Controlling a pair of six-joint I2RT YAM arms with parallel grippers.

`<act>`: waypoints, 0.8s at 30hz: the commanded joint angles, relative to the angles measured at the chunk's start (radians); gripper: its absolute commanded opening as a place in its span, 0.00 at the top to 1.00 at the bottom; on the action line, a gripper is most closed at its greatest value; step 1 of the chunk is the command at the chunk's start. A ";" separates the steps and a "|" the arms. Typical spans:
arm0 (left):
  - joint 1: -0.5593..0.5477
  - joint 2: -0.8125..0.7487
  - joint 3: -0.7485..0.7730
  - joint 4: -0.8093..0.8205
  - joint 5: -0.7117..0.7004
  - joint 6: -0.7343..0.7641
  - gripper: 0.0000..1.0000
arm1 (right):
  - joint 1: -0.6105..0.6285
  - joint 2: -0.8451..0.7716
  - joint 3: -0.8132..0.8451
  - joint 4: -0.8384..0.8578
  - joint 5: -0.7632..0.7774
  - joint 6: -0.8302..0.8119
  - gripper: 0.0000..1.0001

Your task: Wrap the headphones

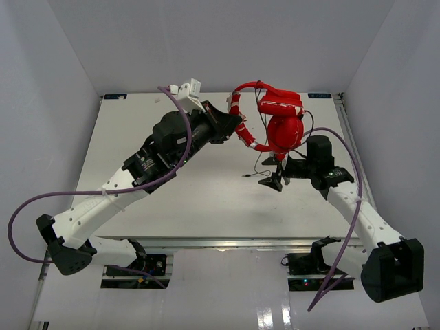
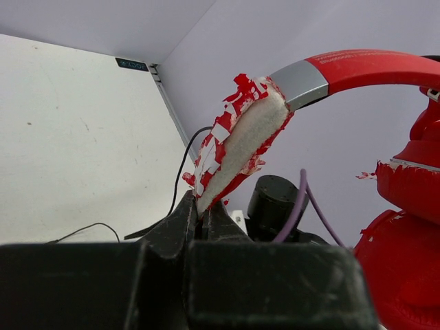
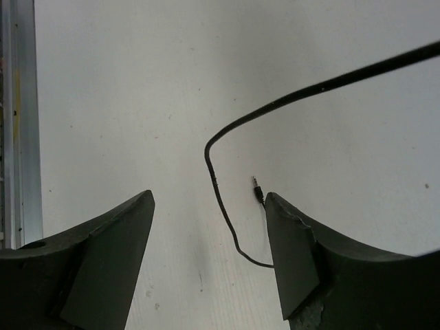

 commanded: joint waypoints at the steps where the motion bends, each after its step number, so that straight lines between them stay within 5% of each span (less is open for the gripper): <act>1: -0.003 -0.046 0.023 0.071 0.004 -0.027 1.00 | 0.032 0.079 -0.085 0.208 -0.110 0.039 0.27; 8: -0.003 -0.060 0.023 0.084 -0.027 -0.032 1.00 | 0.050 0.127 -0.150 0.297 -0.230 -0.027 0.35; 15: -0.003 -0.064 0.031 0.096 -0.033 -0.034 1.00 | 0.062 0.131 -0.227 0.311 -0.319 -0.063 0.65; 18: -0.003 -0.066 0.037 0.093 -0.049 -0.031 1.00 | 0.078 0.115 -0.231 0.285 -0.316 -0.092 0.80; 24: -0.003 -0.055 0.043 0.081 -0.138 -0.009 1.00 | 0.101 0.021 -0.169 0.139 -0.146 -0.066 0.92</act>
